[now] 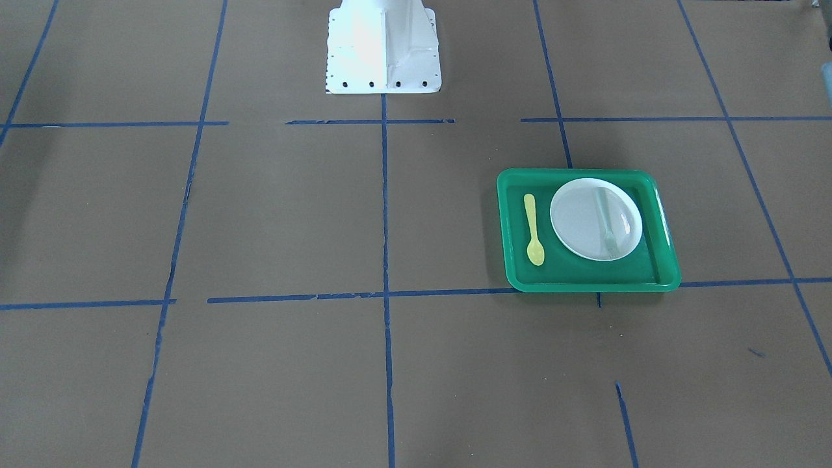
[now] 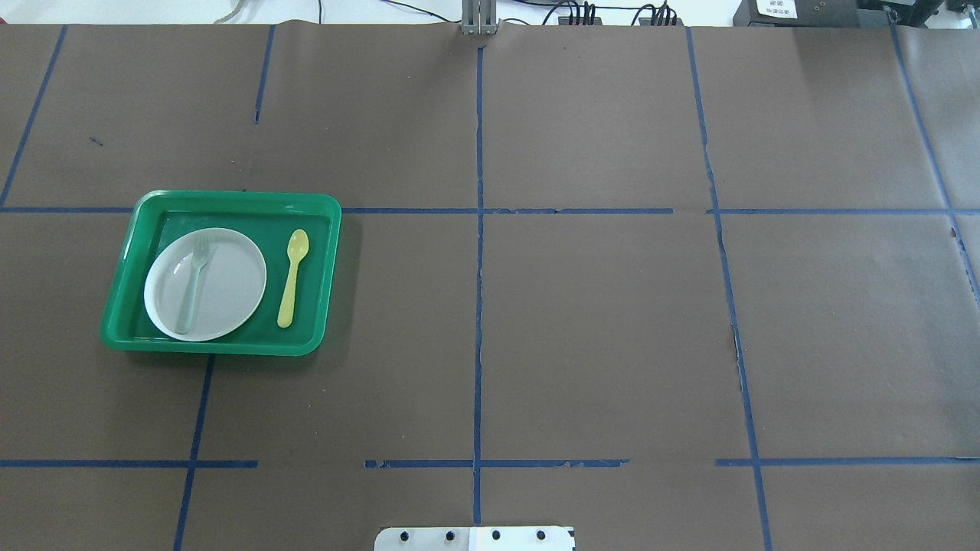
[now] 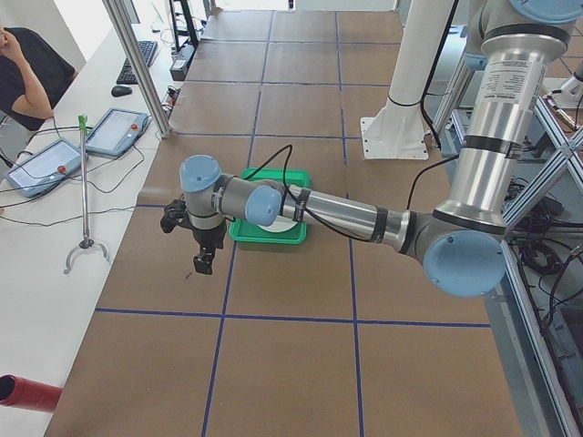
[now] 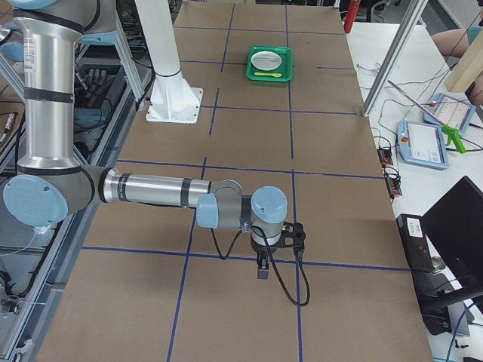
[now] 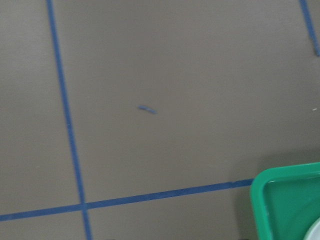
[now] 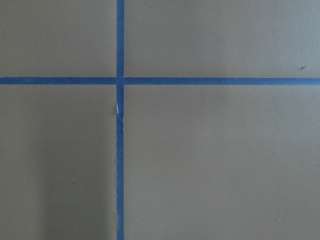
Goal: Place spoon
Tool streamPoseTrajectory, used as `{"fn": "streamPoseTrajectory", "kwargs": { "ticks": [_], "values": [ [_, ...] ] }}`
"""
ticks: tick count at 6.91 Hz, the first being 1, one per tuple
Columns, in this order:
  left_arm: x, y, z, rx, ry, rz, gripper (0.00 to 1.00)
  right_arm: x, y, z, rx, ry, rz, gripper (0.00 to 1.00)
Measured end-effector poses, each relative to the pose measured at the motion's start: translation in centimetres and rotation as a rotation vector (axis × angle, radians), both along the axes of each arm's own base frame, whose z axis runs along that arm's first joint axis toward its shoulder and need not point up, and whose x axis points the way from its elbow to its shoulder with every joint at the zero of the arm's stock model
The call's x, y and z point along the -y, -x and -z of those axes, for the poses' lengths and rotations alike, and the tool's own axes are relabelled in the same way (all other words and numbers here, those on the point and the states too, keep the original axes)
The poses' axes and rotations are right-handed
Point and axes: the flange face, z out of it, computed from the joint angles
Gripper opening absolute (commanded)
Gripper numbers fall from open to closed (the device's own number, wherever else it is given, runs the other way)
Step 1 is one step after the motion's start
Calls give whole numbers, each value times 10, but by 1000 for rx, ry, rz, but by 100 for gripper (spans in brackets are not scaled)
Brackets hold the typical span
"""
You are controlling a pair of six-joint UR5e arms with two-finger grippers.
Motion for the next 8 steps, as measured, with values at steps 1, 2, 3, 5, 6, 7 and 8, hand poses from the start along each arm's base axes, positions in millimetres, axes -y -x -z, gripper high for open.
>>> {"fn": "streamPoseTrajectory", "kwargs": {
  "ticks": [1, 2, 3, 5, 6, 7, 8],
  "values": [
    [-18, 34, -33, 12, 12, -3, 100, 0, 0, 0, 0, 0, 0, 100],
    [-34, 48, -48, 14, 20, -2, 100, 0, 0, 0, 1, 0, 0, 100],
    [-51, 52, -49, 6, 13, -1, 100, 0, 0, 0, 0, 0, 0, 100],
    [-79, 50, -56, -28, 19, -7, 100, 0, 0, 0, 0, 0, 0, 100],
    [-82, 49, -58, -34, 25, -8, 100, 0, 0, 0, 0, 0, 0, 100],
    [-82, 48, -59, -37, 28, -10, 100, 0, 0, 0, 0, 0, 0, 100],
    [-81, 48, -60, -38, 31, -12, 100, 0, 0, 0, 1, 0, 0, 100]
  ]
}}
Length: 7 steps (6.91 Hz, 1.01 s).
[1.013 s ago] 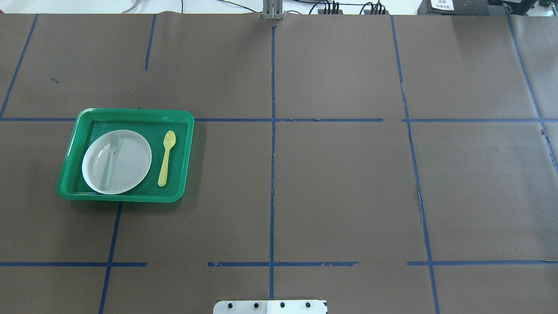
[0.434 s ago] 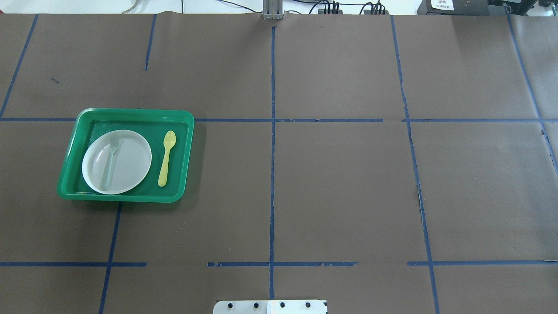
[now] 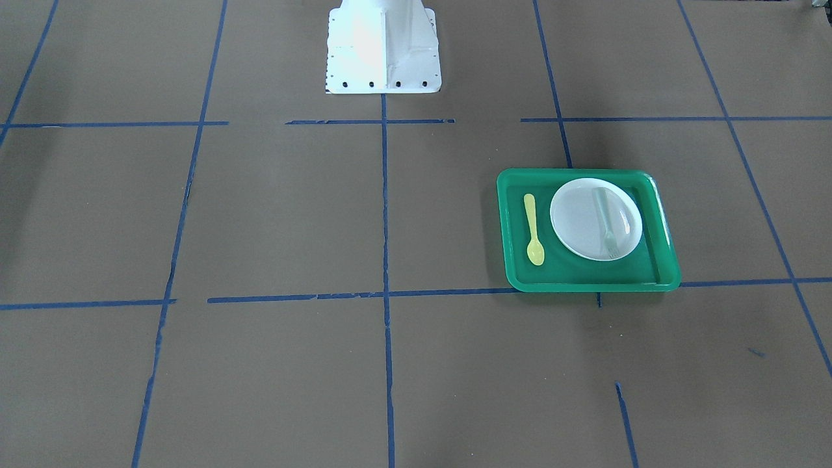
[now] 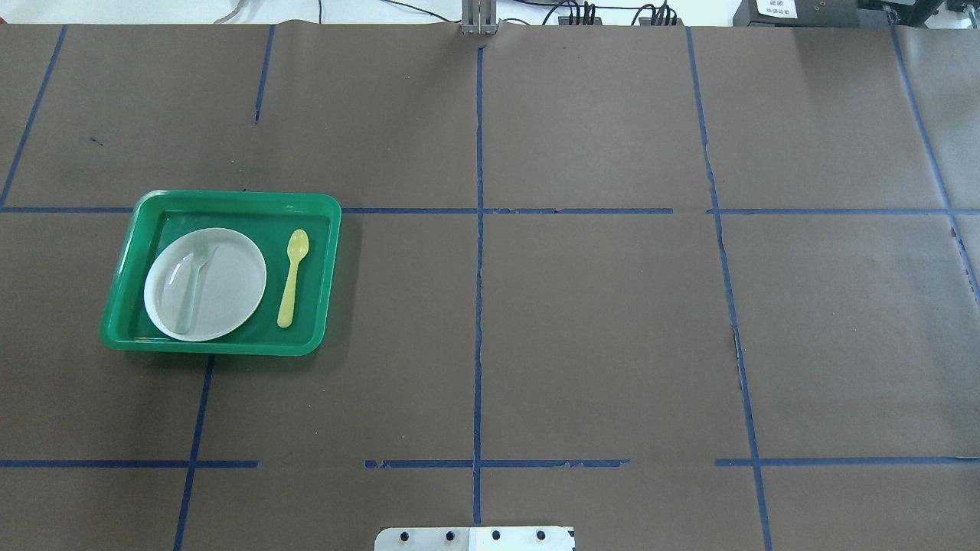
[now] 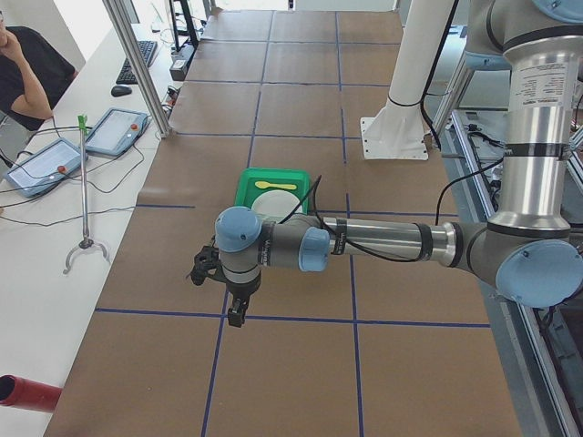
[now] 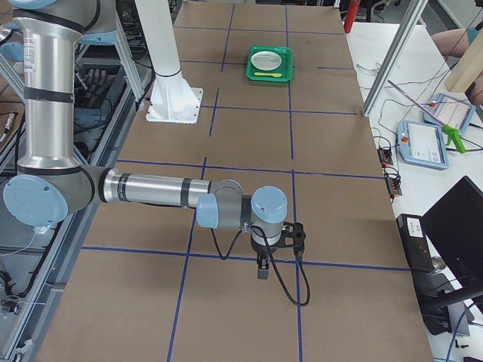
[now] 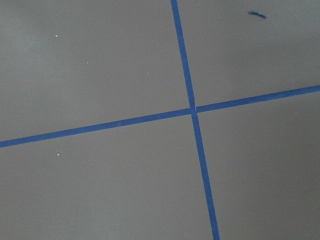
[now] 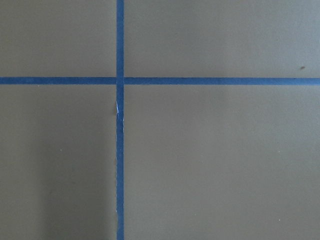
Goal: Place spoon
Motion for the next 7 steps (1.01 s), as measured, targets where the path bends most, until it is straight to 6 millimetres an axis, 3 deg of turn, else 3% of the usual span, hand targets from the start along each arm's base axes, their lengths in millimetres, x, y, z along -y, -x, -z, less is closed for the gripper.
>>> {"fn": "streamPoseTrajectory", "kwargs": {
  "ticks": [7],
  "values": [
    [0, -3, 3, -31, -4, -8, 100, 0, 0, 0, 0, 0, 0, 100]
  ]
}}
